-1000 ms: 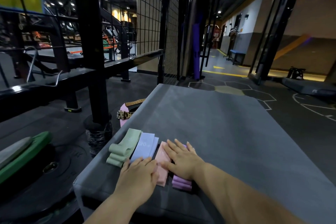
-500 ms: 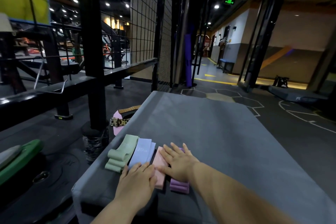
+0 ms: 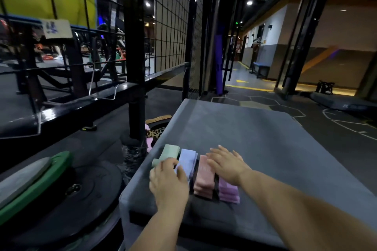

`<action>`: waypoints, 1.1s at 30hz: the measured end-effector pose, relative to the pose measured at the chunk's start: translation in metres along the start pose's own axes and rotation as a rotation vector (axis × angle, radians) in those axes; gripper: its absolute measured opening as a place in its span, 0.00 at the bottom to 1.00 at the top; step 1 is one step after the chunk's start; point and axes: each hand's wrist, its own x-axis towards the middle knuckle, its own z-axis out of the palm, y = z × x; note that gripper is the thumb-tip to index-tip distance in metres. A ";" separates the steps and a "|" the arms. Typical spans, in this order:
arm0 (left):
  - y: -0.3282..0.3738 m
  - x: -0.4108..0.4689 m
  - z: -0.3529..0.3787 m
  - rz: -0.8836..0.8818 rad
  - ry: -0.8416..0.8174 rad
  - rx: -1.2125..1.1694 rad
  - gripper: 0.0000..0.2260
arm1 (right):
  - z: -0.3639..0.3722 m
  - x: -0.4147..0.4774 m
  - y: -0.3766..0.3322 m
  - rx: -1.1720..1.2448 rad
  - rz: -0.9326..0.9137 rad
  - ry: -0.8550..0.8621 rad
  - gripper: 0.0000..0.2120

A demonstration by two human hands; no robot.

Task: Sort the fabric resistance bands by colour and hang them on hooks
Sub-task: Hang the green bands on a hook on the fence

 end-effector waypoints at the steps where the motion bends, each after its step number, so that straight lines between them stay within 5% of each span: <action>1: 0.000 0.003 -0.004 -0.135 0.026 -0.044 0.03 | -0.004 -0.005 -0.005 0.009 0.019 0.004 0.21; 5: -0.011 0.016 -0.011 -0.514 0.106 -0.197 0.13 | -0.024 -0.028 -0.022 -0.032 0.067 -0.035 0.18; 9: -0.013 0.019 -0.009 -0.586 0.020 -0.250 0.22 | -0.045 -0.039 -0.030 -0.066 0.052 -0.070 0.20; 21: -0.025 0.029 -0.003 -0.456 -0.180 -0.082 0.34 | -0.014 0.002 -0.043 0.188 -0.167 -0.035 0.14; 27: -0.033 0.041 -0.001 -0.410 -0.159 -0.128 0.09 | -0.001 0.051 -0.048 0.323 -0.222 -0.124 0.12; 30: -0.028 0.046 -0.004 -0.369 -0.144 -0.170 0.09 | 0.009 0.066 -0.048 0.368 -0.314 -0.082 0.10; 33: -0.021 0.059 -0.007 -0.292 -0.155 -0.087 0.23 | 0.001 0.074 -0.055 0.426 -0.378 -0.008 0.12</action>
